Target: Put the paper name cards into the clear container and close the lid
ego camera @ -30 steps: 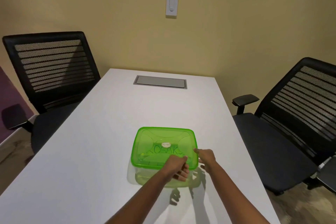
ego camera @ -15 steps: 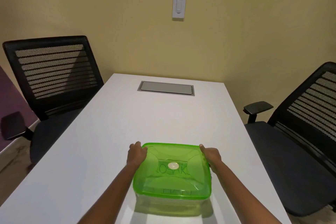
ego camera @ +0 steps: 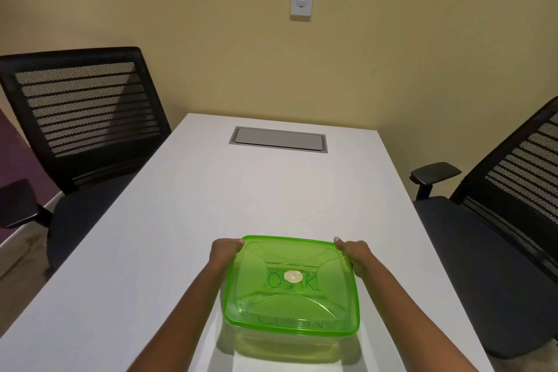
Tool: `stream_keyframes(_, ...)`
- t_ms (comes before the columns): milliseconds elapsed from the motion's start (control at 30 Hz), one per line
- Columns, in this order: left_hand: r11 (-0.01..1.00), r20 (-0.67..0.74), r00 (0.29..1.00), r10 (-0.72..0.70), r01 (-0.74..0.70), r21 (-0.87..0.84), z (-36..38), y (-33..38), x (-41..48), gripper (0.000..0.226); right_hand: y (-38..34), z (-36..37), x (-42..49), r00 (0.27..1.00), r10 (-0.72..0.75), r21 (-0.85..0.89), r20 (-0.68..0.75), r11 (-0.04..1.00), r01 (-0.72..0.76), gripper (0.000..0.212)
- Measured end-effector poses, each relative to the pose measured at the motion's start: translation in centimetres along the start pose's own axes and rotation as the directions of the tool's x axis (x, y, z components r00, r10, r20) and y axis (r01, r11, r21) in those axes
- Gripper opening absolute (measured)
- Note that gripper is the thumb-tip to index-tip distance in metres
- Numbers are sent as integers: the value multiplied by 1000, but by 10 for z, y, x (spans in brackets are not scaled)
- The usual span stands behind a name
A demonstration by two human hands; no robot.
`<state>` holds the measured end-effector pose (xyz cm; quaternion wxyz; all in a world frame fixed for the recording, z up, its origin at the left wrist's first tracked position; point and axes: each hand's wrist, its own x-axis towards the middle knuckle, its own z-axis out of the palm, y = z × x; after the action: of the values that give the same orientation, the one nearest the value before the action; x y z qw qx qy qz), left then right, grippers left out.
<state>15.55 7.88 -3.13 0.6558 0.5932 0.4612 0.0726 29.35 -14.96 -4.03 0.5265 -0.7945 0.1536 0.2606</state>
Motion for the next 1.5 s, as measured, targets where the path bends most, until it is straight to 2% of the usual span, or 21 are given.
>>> stream_keyframes(233,997,-17,999,38,-37,61,0,-2,2,29,-1,-4,-3,999,-38,-52,-11,998,37,49)
stream_keyframes(300,982,-21,995,93,-88,165,1,-3,-2,29,-1,-4,-8,997,-78,-104,-26,992,75,47)
stream_keyframes(367,935,-47,984,169,-146,324,3,-4,-11,30,-2,-1,-18,985,-164,-202,-50,968,151,35)
stream_keyframes(433,861,-58,971,234,-179,477,5,-7,-22,34,0,4,-29,959,-264,-295,-100,929,225,29)
stream_keyframes(500,748,-44,955,292,-200,633,7,-12,-34,41,6,9,-42,924,-361,-383,-122,876,292,34)
stream_keyframes(567,536,9,920,393,-237,810,6,-19,-44,48,13,13,-53,874,-473,-498,-111,788,363,36)
stream_keyframes(633,330,92,871,483,-278,902,5,-26,-52,54,21,18,-62,825,-560,-625,-73,670,400,40)
stream_keyframes(700,208,177,850,497,-315,926,6,-32,-60,56,29,23,-71,793,-609,-726,-6,548,415,46)
stream_keyframes(833,67,304,843,445,-370,927,12,-45,-76,57,47,35,-93,781,-609,-836,138,351,421,56)
stream_keyframes(933,22,334,853,401,-374,927,17,-55,-85,60,61,42,-111,782,-593,-843,192,309,441,58)
stream_keyframes(1000,34,356,839,412,-404,914,18,-60,-98,60,70,44,-117,792,-574,-853,207,291,433,59)
stream_keyframes(1067,29,362,732,578,-461,887,17,-65,-112,63,77,43,-127,809,-544,-860,223,282,426,59)
stream_keyframes(1100,49,341,692,636,-477,878,17,-67,-118,73,80,43,-134,808,-547,-861,220,280,424,59)
stream_keyframes(1167,40,302,609,733,-482,875,14,-76,-128,75,82,40,-150,754,-637,-866,159,277,417,61)
stream_keyframes(1200,-3,310,544,780,-493,870,12,-80,-131,67,83,38,-155,738,-663,-869,128,284,405,69)
stream_keyframes(1233,-65,318,444,838,-498,865,11,-86,-132,63,86,36,-159,733,-668,-866,126,286,410,69)
stream_keyframes(1267,-94,317,377,870,-504,859,10,-91,-130,62,92,36,-155,730,-666,-853,152,285,437,62)
stream_keyframes(1333,-101,306,351,885,-497,862,9,-95,-132,63,102,36,-149,811,-540,-824,223,340,454,60)
stream_keyframes(1367,-102,303,348,887,-493,864,8,-97,-132,63,104,34,-150,822,-524,-830,225,338,443,62)
stream_keyframes(1467,-122,295,271,916,-512,850,7,-101,-131,63,105,31,-152,811,-540,-836,226,320,446,62)
stream_keyframes(1500,-123,297,274,915,-511,851,6,-100,-133,63,104,30,-155,818,-527,-838,231,320,442,62)
